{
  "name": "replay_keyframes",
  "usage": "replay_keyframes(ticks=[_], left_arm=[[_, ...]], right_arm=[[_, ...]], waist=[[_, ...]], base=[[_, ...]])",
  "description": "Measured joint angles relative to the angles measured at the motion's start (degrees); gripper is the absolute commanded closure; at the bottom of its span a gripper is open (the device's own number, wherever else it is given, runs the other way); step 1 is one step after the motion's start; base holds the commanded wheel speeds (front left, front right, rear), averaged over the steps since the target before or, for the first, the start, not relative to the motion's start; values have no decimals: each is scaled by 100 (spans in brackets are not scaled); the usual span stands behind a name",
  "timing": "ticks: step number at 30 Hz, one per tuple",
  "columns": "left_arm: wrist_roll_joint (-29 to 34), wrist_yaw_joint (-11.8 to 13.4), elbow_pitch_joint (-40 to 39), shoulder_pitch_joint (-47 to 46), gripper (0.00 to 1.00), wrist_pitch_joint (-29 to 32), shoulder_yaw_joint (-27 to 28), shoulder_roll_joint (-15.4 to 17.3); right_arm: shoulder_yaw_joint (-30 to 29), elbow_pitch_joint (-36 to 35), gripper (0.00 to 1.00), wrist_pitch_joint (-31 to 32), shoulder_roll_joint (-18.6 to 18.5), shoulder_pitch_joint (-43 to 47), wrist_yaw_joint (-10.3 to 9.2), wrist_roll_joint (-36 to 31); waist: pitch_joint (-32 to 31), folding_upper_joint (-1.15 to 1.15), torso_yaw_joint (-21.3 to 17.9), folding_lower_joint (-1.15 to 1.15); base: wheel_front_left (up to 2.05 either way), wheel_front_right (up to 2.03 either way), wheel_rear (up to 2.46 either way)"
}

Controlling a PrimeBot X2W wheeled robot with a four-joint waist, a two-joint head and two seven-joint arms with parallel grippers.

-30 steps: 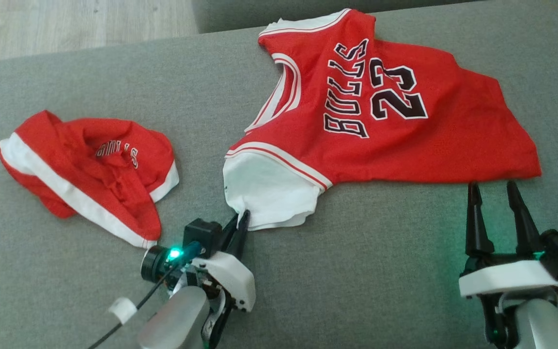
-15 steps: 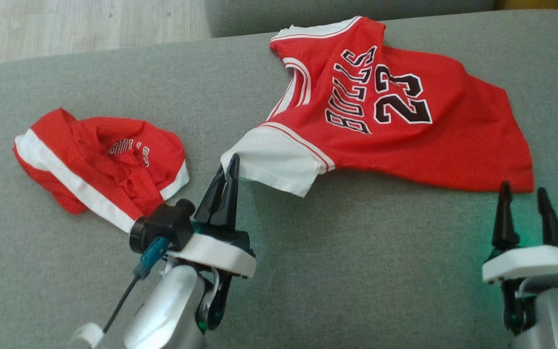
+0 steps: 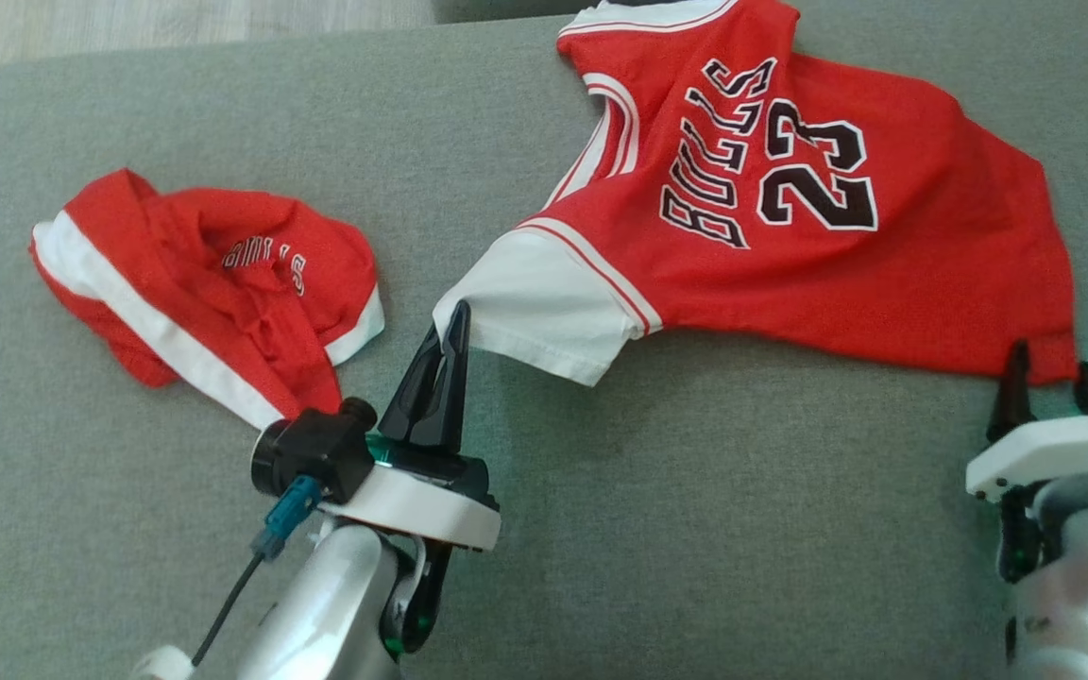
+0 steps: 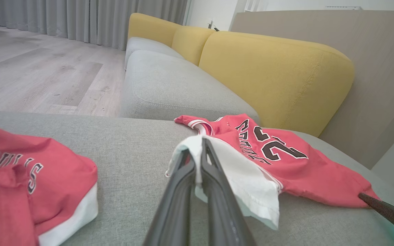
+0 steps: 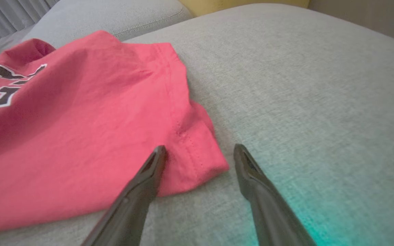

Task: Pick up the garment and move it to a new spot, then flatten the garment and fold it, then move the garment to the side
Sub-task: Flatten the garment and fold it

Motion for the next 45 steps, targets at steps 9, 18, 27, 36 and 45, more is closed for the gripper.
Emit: replay_keyframes(ticks=[9,18,27,36,45], left_arm=[[0,0,8,-4,100,0,-7,0],[-577,-154,-5,-38,100,0,129,1],[-1077,-89,-391,-1446,100,-1,335,-11],[-1212,64,-1013,-1865,100,55,711,13],[-1697,467,-2875,-1844,100,1016,945,224]], right_arm=[[-265,759,100,-135,-40,-486,0,-361],[349,669,100,-382,-21,-499,0,-170],[1627,-1548,100,113,-222,-588,0,313],[2430,-3621,100,890,-1117,-692,0,1335],[2054,-5501,100,1881,-1354,112,0,1901]], waist=[[-15,0,25,0],[-289,0,-149,-1],[-753,0,-399,-1],[-1244,0,-528,-1],[-1339,0,-385,-2]], base=[[0,0,0],[0,0,0],[0,0,0],[0,0,0],[0,0,0]])
